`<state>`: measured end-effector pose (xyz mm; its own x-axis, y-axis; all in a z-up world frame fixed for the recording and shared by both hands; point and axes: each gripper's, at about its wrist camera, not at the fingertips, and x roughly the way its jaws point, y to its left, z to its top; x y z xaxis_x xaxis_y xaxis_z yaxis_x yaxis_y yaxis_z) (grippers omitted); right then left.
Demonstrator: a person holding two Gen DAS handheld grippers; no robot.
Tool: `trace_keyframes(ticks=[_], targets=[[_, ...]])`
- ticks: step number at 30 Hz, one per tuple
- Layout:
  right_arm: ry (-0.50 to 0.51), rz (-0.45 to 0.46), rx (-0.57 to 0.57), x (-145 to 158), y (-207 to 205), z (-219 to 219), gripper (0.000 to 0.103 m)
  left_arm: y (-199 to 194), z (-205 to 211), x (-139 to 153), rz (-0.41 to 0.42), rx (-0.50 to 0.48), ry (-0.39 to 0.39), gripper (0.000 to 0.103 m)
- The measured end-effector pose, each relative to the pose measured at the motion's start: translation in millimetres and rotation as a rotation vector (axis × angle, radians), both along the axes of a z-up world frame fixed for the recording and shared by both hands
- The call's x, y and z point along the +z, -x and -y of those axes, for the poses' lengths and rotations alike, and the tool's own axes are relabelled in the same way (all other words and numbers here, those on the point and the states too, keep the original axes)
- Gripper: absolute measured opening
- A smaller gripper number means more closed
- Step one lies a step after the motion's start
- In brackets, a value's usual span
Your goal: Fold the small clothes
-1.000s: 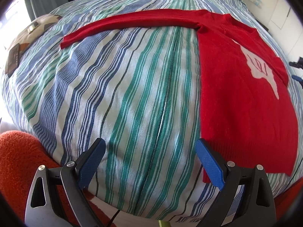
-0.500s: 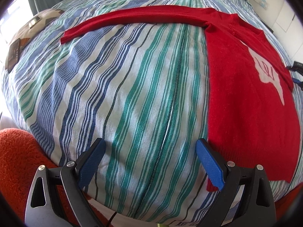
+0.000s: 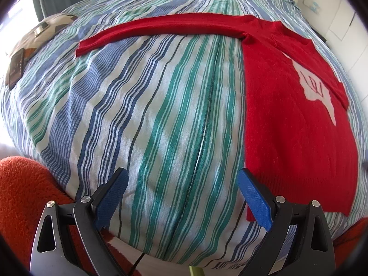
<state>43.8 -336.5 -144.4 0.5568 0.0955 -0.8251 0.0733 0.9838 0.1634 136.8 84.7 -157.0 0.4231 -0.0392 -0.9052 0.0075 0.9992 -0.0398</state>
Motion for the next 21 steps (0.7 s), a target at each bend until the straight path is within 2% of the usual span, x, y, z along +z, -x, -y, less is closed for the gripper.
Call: trace_keyframes(ticks=[2, 3, 5, 7, 9, 11, 13, 17, 21], targets=[[0.011, -0.086, -0.001, -21, 24, -10, 0.075, 2, 0, -2, -0.010, 0.003, -0.008, 0.097], [0.012, -0.098, -0.015, -25, 32, -11, 0.075, 1, 0, -3, -0.017, 0.009, -0.009, 0.097], [0.014, -0.042, -0.061, -17, 55, -10, 0.075, 2, -3, -4, -0.021, 0.024, 0.001, 0.097], [0.057, 0.061, -0.125, 2, 67, -5, 0.075, 1, -6, -3, -0.016, 0.040, 0.021, 0.097], [0.084, 0.142, -0.185, 14, 73, 1, 0.079, -1, -8, -5, -0.019, 0.053, 0.022, 0.098], [0.083, 0.177, -0.240, 16, 76, 9, 0.084, -5, -8, -15, -0.059, 0.064, 0.012, 0.098], [0.054, 0.151, -0.256, 11, 75, 13, 0.084, -7, -9, -25, -0.090, 0.074, 0.011, 0.101], [-0.010, 0.101, -0.279, -5, 69, 20, 0.084, -4, -5, -28, -0.083, 0.056, -0.013, 0.103], [-0.054, 0.100, -0.337, -12, 75, 33, 0.084, -4, -2, -34, -0.080, 0.061, -0.008, 0.103]])
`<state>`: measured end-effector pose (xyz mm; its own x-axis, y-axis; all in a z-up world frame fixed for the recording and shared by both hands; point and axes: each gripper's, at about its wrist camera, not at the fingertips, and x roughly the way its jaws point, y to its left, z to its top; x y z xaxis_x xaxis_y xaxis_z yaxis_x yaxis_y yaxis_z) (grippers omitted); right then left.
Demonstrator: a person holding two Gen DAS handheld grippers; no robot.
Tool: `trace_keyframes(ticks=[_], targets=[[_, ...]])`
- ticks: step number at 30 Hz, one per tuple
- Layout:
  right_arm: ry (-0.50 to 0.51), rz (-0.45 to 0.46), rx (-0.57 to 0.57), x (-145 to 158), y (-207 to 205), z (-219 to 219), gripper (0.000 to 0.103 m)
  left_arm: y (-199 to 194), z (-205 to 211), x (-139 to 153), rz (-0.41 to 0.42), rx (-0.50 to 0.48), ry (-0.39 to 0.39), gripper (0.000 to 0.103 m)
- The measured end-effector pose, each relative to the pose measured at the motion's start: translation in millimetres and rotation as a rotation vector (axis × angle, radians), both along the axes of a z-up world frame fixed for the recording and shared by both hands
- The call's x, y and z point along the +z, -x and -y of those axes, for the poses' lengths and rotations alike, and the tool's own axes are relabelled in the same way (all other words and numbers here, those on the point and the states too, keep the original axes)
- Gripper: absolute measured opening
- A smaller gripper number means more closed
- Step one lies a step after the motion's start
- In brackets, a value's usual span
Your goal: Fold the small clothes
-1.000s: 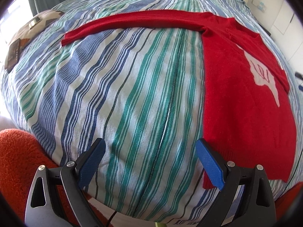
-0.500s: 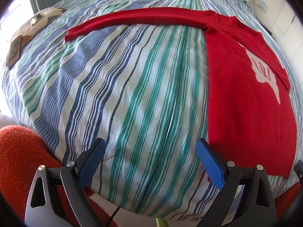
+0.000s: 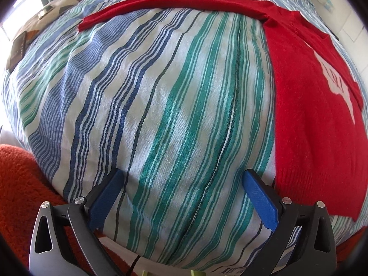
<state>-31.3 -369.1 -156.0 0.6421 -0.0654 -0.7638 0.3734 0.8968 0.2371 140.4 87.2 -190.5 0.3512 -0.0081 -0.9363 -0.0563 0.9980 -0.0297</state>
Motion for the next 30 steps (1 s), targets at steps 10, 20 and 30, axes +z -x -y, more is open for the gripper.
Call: trace_keyframes(ticks=[10, 20, 30], targets=[[-0.079, 0.005, -0.072, -6, 5, 19, 0.084, 2, -7, -4, 0.005, -0.012, 0.034, 0.103], [-0.090, -0.007, -0.065, -10, 2, 16, 0.084, 2, -8, -6, 0.002, -0.004, 0.028, 0.103], [-0.092, -0.026, -0.058, -16, -2, 14, 0.084, 3, -3, -6, 0.010, -0.010, 0.011, 0.103]])
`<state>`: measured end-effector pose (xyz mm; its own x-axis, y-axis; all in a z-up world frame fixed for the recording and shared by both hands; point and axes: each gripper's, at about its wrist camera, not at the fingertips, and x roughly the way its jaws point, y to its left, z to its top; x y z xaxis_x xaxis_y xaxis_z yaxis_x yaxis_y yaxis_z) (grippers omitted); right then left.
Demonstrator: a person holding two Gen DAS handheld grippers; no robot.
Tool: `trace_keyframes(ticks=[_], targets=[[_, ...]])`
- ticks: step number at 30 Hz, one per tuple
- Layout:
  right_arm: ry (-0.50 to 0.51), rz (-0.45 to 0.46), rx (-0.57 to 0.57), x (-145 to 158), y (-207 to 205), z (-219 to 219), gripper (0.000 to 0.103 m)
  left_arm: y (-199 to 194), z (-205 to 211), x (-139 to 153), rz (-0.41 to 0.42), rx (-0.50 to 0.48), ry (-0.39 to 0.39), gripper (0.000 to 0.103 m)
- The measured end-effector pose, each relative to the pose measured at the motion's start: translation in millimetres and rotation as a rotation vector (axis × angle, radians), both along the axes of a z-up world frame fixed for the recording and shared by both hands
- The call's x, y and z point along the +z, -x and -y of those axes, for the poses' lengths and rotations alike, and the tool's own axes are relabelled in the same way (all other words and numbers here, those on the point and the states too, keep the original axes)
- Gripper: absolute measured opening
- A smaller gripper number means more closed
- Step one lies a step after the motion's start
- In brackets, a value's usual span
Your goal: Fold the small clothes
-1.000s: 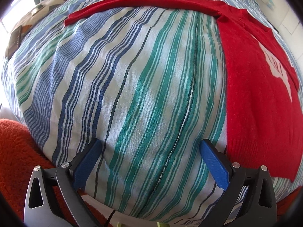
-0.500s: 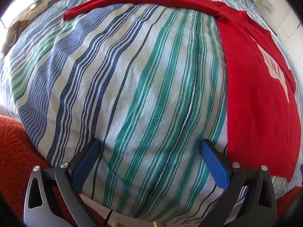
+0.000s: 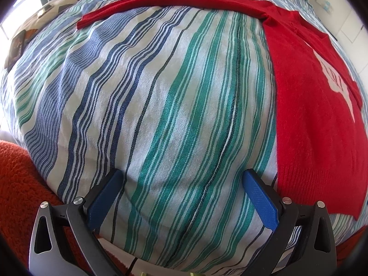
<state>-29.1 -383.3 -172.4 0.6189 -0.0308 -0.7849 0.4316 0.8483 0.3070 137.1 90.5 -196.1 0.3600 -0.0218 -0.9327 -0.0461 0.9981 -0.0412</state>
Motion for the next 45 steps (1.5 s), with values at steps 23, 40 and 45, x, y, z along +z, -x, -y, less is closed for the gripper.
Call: trace_keyframes(ticks=[23, 40, 45], targets=[[-0.002, -0.002, -0.003, -1.6, -1.7, 2.0, 0.084, 0.3, 1.0, -0.2, 0.003, -0.004, -0.008, 0.103], [-0.001, 0.000, -0.003, -1.5, -1.7, 2.2, 0.084, 0.1, 1.3, -0.2, 0.001, -0.006, -0.008, 0.103], [0.000, 0.000, -0.004, -1.1, -1.7, 2.6, 0.084, 0.3, 1.4, -0.2, 0.001, -0.005, -0.008, 0.103]])
